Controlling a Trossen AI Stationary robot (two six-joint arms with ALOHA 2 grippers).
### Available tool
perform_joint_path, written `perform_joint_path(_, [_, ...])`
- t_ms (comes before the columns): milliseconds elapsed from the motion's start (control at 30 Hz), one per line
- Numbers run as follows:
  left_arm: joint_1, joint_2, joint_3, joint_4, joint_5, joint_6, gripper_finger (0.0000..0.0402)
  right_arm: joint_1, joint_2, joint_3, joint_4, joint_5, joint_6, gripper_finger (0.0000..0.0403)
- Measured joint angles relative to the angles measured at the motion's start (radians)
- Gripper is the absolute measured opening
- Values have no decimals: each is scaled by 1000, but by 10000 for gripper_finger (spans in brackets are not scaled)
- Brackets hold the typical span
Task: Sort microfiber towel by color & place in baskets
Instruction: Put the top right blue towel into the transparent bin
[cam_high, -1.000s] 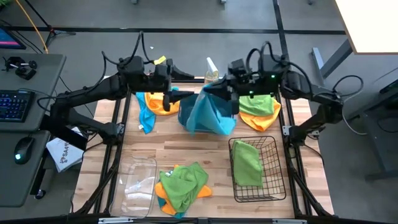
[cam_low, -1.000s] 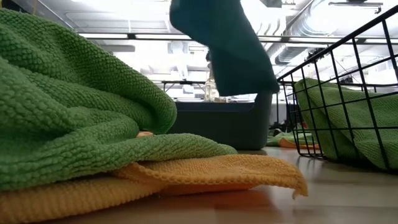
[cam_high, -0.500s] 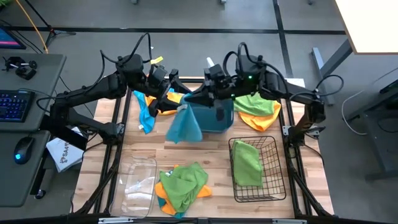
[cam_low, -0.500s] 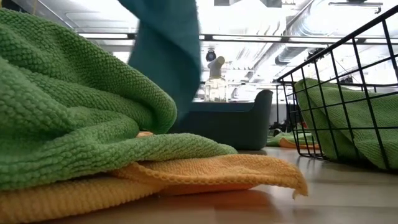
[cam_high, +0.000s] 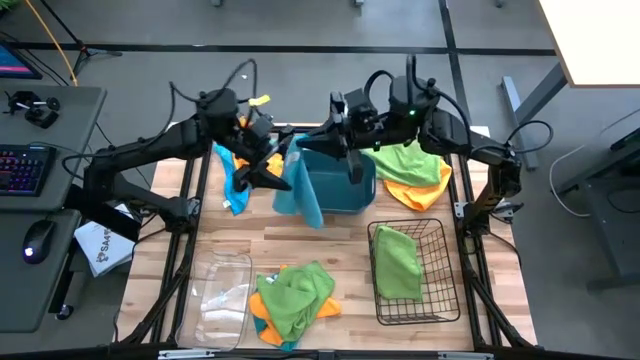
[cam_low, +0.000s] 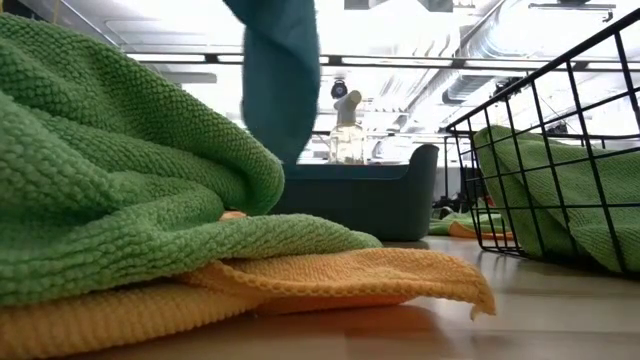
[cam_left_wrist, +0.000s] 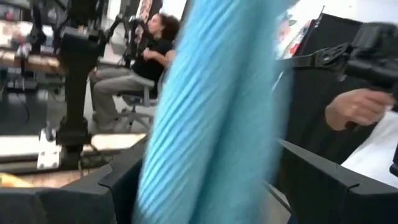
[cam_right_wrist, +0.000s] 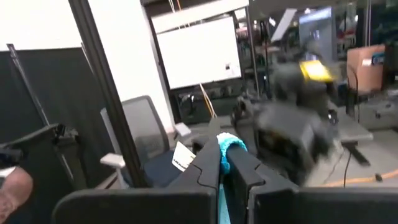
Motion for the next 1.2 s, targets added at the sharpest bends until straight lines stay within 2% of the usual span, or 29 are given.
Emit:
perform_joint_path(167, [-5, 73, 0, -5, 0, 0, 294, 0, 0, 0, 86, 0, -21, 0])
perform_joint_path(333, [-4, 109, -2, -6, 43, 0, 293, 0, -1, 0, 74, 0, -21, 0])
perform_joint_path(433, [-3, 106, -2, -5, 50, 21, 275, 0, -1, 0, 74, 0, -29, 0])
perform_joint_path(533, [-4, 100, -2, -37, 29, 55, 211, 0, -1, 0, 74, 0, -27, 0])
perform_joint_path(667, [6, 101, -2, -110, 39, 67, 55, 1, -1, 0, 73, 0, -15, 3])
perform_joint_path(700, [11, 101, -2, -128, 52, 75, 29, 1, -1, -1, 72, 5, -14, 8])
perform_joint_path(733, [16, 100, -2, -145, 61, 79, 18, 1, -1, -1, 68, 23, -12, 14])
perform_joint_path(833, [36, 83, -2, -230, 61, 86, 10, 1, -2, -1, 39, 102, -12, 50])
perform_joint_path(933, [62, 32, -2, -364, 47, 141, 4, -2, -10, -1, -5, 130, -12, 106])
perform_joint_path(1100, [100, -82, -2, -599, -74, 201, 2, -6, -32, -1, -111, 188, -44, 215])
perform_joint_path(1200, [102, -160, -9, -659, -133, 176, 1, -13, -55, -2, -194, 226, -86, 266])
